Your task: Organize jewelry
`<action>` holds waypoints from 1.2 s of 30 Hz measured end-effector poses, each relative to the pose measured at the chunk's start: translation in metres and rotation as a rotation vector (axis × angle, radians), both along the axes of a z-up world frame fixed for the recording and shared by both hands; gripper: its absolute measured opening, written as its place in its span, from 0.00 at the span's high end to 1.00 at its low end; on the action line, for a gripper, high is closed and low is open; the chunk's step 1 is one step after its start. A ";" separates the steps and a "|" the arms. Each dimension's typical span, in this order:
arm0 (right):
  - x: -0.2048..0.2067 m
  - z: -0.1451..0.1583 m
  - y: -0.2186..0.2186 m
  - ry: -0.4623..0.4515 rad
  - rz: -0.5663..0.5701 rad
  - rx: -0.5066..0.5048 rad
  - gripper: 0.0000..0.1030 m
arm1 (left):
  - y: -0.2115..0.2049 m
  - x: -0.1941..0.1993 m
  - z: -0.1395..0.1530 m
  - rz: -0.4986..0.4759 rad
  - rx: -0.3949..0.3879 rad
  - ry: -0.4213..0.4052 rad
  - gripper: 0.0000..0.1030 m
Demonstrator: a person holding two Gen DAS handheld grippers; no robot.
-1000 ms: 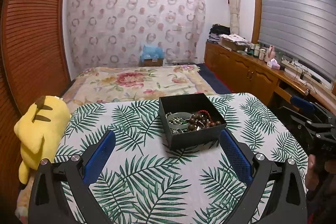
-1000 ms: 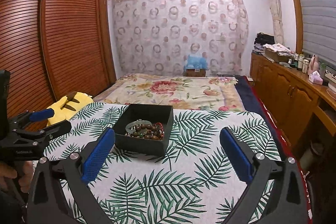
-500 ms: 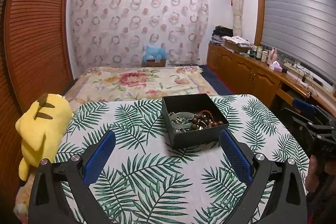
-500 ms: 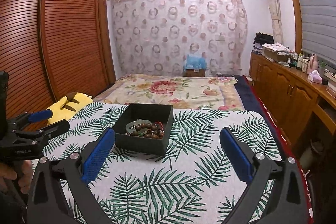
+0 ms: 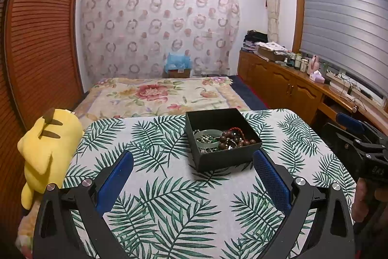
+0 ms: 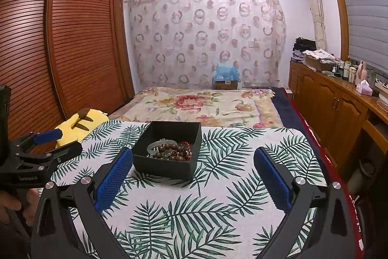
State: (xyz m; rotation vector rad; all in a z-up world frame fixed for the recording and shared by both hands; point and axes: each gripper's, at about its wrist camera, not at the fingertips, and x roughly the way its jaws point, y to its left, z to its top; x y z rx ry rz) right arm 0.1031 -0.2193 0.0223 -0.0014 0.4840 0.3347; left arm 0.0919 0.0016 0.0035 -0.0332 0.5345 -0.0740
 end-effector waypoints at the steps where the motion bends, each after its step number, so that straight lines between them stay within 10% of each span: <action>1: 0.000 0.001 0.001 0.000 0.000 0.000 0.02 | 0.000 0.000 0.000 0.000 0.001 -0.001 0.07; 36: -0.001 0.000 0.001 -0.004 0.000 0.003 0.02 | -0.007 -0.003 0.007 0.004 0.014 -0.016 0.07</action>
